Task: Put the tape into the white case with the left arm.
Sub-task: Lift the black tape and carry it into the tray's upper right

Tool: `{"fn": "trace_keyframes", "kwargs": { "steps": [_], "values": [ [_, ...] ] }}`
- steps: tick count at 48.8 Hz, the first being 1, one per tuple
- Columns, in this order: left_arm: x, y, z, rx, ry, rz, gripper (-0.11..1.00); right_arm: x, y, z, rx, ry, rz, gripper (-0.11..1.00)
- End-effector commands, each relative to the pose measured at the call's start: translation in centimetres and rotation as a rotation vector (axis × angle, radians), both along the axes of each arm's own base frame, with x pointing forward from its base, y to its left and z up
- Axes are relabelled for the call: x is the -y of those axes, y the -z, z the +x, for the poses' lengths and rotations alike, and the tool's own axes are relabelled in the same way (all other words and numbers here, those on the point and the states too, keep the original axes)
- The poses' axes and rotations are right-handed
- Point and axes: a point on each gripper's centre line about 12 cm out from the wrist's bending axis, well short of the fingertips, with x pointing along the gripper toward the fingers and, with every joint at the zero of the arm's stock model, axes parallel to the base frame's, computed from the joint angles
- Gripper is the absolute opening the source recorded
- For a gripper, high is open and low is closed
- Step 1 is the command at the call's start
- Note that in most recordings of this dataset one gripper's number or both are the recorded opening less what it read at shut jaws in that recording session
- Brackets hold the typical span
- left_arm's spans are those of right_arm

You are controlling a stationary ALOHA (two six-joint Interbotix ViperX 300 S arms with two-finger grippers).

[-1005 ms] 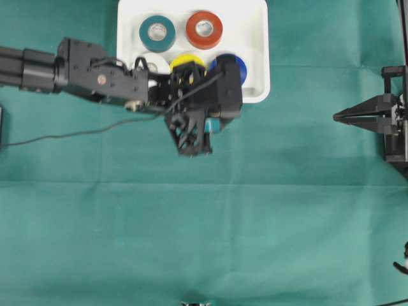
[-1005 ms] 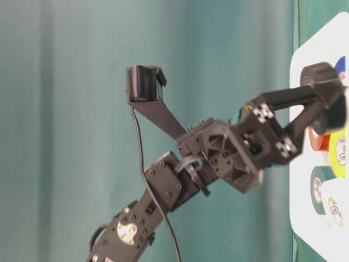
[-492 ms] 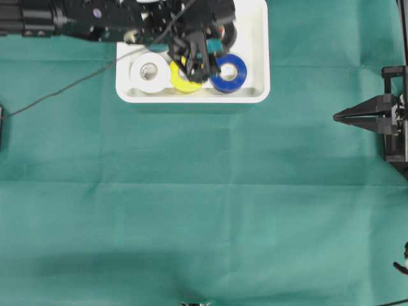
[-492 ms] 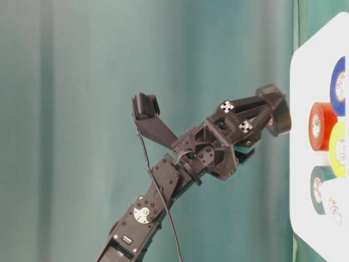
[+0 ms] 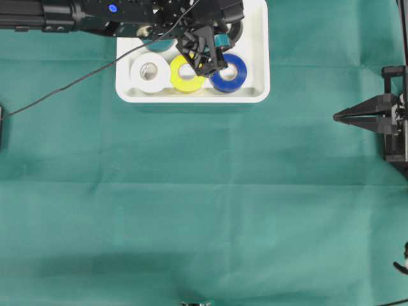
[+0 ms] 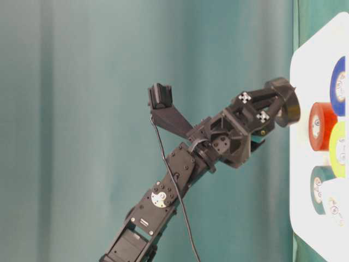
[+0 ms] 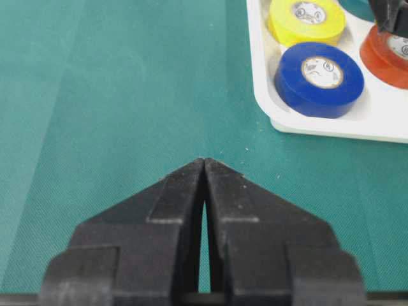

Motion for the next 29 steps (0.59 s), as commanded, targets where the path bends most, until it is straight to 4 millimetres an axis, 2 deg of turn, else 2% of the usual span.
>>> {"fn": "trace_keyframes", "kwargs": {
  "steps": [1, 7, 17, 29],
  "values": [
    [-0.44, -2.70, 0.83, 0.072, -0.005, 0.021, 0.25, 0.00, -0.46, 0.21, 0.015, 0.000, 0.000, -0.10],
    [-0.47, -2.67, 0.92, 0.074, -0.006, 0.020, 0.27, 0.00, -0.48, 0.21, 0.017, 0.000, -0.001, -0.10],
    [-0.39, -2.18, 0.94, 0.066, -0.007, 0.015, 0.85, 0.00, -0.48, 0.21, 0.017, 0.000, -0.001, -0.10],
    [-0.26, -2.39, 0.54, 0.064, -0.006, 0.016, 0.85, 0.00, -0.48, 0.21, 0.017, -0.001, -0.002, -0.10]
  ]
}}
